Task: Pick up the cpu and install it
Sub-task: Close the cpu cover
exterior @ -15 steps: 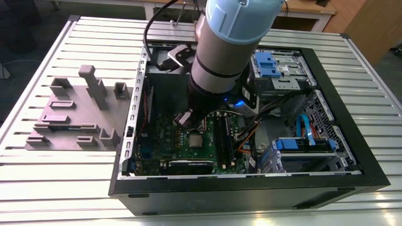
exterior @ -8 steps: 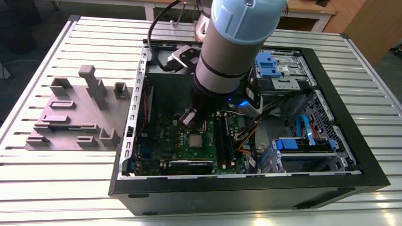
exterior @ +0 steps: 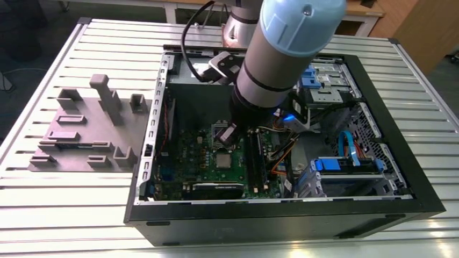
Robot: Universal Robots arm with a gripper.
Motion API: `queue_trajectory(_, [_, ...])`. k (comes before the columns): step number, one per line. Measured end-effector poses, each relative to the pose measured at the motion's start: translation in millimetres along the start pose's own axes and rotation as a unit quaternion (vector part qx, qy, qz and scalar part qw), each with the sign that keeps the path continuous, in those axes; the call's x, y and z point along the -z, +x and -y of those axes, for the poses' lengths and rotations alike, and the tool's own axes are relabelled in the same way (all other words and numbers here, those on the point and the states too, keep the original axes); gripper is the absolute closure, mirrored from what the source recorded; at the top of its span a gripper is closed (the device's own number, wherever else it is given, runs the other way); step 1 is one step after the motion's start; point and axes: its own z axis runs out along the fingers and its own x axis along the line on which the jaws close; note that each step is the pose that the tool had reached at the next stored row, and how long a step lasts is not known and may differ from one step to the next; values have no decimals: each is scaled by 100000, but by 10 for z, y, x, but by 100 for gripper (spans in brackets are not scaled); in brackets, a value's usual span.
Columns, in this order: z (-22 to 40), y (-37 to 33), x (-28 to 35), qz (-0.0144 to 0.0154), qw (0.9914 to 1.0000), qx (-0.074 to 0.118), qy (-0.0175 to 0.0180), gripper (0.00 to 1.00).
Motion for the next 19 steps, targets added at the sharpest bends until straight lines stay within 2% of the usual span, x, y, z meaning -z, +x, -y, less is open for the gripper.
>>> queue_trajectory(1, [1,-1,-1,210,99999,351,-264,90])
queue_trajectory(3, [2,0,-6,36,99987,1610,-287,90])
queue_trajectory(6, [4,0,-15,-340,99917,4048,-270,90])
queue_trajectory(7, [4,0,-16,-380,99890,4661,-223,90])
queue_trajectory(8, [5,0,-16,-297,99869,5115,-113,90])
queue_trajectory(10, [11,-6,-17,206,99849,5497,-3,90])
queue_trajectory(12, [20,-14,-19,827,99838,5619,-253,90])
queue_trajectory(13, [23,-19,-19,1220,99830,5682,-512,90])
queue_trajectory(16, [30,-31,-23,2704,99775,5896,-1724,90])
queue_trajectory(19, [36,-42,-27,3990,99702,6107,-2523,90])
